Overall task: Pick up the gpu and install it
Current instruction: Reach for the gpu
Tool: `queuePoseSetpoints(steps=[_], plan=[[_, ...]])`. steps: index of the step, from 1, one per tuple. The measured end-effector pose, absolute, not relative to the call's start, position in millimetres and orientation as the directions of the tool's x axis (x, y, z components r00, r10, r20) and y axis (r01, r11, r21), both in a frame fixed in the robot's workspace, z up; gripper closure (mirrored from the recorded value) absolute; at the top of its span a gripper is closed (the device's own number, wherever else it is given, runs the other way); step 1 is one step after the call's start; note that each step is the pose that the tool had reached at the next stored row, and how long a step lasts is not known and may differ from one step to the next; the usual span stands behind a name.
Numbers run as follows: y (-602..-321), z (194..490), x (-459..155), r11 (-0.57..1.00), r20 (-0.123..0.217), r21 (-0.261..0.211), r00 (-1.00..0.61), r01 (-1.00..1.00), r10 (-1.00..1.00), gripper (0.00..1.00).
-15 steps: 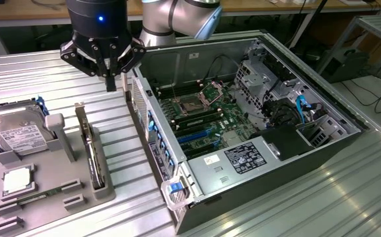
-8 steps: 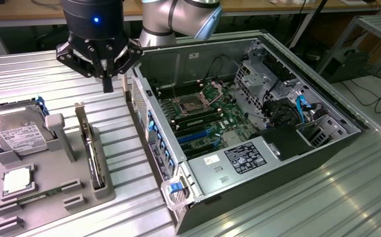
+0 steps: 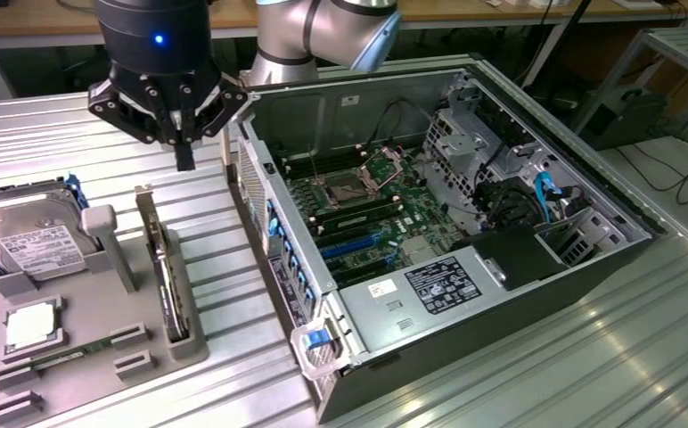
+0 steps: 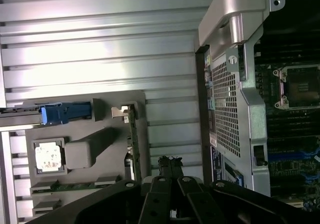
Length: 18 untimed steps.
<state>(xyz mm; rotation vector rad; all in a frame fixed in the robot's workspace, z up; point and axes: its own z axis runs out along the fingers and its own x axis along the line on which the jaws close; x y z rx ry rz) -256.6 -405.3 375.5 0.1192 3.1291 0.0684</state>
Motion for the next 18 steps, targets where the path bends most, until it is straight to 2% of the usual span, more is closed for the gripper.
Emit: queuePoseSetpoints(steps=[18], plan=[[-407.3,372.6,-276.1,0.996,-0.006,0.044,-0.997,0.076,0.076,0.89]])
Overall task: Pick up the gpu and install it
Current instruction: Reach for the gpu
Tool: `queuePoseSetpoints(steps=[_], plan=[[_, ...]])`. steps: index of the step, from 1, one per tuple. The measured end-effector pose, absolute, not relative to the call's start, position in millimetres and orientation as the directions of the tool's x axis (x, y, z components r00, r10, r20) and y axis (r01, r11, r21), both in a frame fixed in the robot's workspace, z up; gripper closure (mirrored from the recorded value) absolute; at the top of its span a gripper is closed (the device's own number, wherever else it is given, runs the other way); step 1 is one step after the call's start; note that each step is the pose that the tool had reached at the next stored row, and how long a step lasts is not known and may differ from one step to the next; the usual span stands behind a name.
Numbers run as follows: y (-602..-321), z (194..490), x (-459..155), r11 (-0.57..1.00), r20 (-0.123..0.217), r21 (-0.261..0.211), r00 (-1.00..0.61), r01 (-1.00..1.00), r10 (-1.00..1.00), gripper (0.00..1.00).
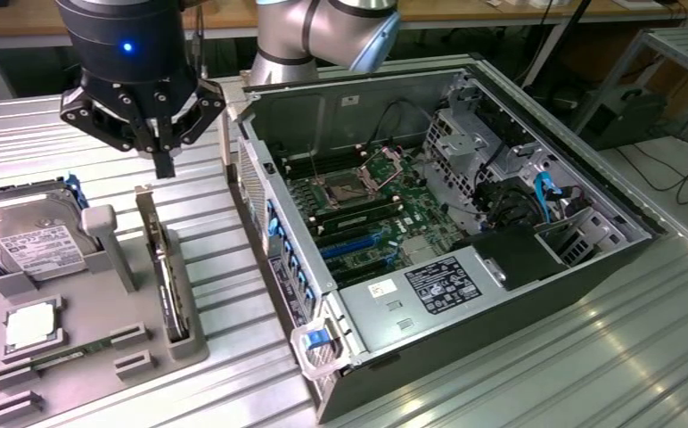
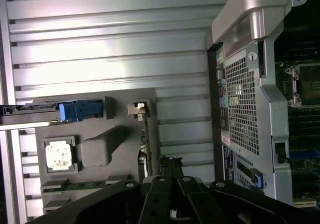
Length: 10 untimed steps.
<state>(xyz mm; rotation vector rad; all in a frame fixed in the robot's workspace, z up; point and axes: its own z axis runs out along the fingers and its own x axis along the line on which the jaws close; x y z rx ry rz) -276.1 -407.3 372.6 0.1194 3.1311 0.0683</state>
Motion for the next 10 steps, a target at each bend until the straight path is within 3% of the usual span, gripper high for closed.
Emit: queuePoseSetpoints(steps=[10], plan=[[-408.5,371.1,-286.6,0.996,-0.004,0.044,-0.997,0.076,0.076,0.89]])
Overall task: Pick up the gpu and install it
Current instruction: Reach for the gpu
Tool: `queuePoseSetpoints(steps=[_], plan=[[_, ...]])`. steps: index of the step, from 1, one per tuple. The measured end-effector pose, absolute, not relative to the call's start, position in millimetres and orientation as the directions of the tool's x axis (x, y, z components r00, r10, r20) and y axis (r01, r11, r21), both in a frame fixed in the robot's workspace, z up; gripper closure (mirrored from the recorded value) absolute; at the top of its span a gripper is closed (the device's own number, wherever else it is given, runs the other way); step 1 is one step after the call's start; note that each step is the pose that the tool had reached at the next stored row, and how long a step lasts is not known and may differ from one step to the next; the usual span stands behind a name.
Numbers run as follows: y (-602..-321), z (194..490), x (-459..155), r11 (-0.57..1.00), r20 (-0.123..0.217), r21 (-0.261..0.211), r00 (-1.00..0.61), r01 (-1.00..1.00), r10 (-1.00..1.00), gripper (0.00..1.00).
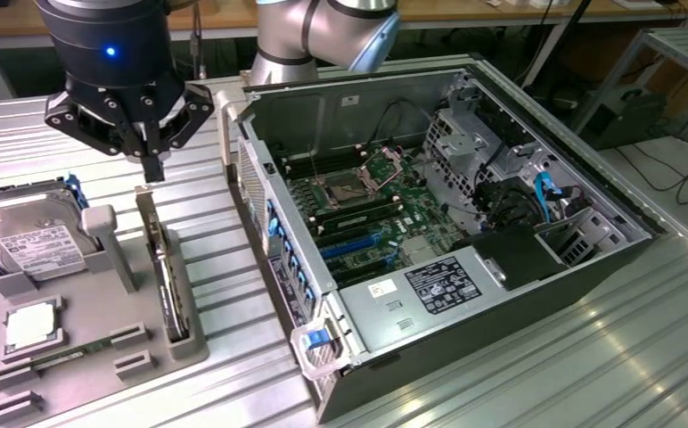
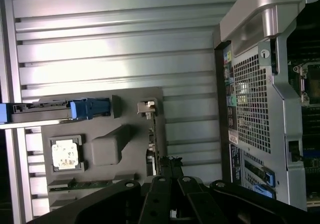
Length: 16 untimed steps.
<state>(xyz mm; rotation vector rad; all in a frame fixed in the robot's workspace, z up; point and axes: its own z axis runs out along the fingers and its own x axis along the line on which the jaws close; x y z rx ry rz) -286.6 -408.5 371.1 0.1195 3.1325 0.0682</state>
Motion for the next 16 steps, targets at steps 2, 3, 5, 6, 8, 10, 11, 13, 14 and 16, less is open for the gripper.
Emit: queuePoseSetpoints(steps=[2,3,5,6,8,10,11,13,14,16], plan=[[-409.0,370.4,-290.7,0.996,-0.004,0.044,-0.997,0.076,0.076,0.89],[-409.1,370.2,-291.7,0.996,-0.004,0.044,-0.997,0.076,0.076,0.89],[-409.4,369.9,-293.8,0.996,-0.003,0.044,-0.997,0.076,0.076,0.89],[-409.5,369.7,-294.8,0.996,-0.003,0.044,-0.997,0.076,0.076,0.89],[-409.9,369.3,-297.9,0.996,-0.003,0.044,-0.997,0.076,0.076,0.89],[-410.2,368.9,-300.3,0.996,-0.003,0.044,-0.997,0.076,0.076,0.89],[-410.3,368.7,-301.5,0.996,-0.002,0.044,-0.997,0.076,0.076,0.89],[-410.6,368.4,-303.5,0.996,-0.002,0.044,-0.997,0.076,0.076,0.89],[-410.7,368.2,-304.6,0.996,-0.002,0.044,-0.997,0.076,0.076,0.89],[-411.0,367.9,-306.6,0.996,-0.002,0.043,-0.997,0.076,0.076,0.89]])
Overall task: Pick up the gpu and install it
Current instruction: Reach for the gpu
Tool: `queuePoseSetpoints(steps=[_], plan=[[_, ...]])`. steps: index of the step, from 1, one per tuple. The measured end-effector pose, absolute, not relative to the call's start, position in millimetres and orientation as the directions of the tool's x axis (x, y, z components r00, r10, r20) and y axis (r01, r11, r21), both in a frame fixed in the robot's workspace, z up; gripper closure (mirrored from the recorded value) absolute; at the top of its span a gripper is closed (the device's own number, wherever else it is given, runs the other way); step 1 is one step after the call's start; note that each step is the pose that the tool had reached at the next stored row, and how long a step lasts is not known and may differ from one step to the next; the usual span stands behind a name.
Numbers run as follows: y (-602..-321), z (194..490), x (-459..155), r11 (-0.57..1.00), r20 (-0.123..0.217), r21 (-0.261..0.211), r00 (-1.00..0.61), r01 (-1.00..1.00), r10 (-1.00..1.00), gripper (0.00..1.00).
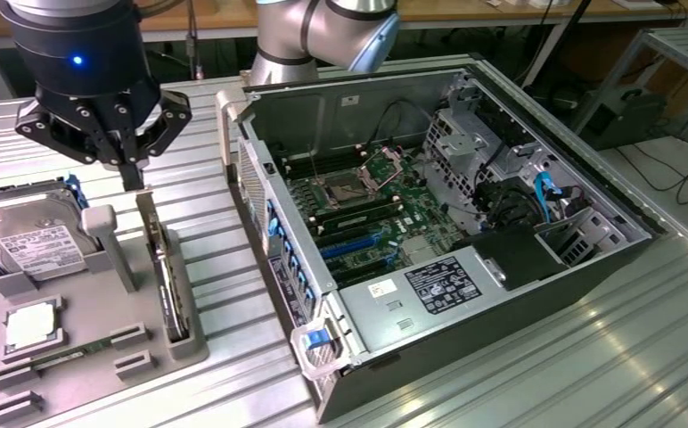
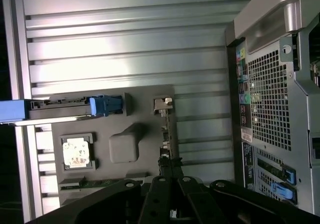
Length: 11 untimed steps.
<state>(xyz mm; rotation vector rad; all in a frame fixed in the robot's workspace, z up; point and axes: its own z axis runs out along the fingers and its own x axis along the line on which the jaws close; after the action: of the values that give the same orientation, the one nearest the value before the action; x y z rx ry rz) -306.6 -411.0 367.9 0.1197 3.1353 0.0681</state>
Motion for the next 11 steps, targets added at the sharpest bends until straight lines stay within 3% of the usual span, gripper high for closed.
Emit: queuePoseSetpoints(steps=[11], plan=[[-412.9,365.8,-321.3,0.996,0.001,0.043,-0.997,0.076,0.076,0.89]])
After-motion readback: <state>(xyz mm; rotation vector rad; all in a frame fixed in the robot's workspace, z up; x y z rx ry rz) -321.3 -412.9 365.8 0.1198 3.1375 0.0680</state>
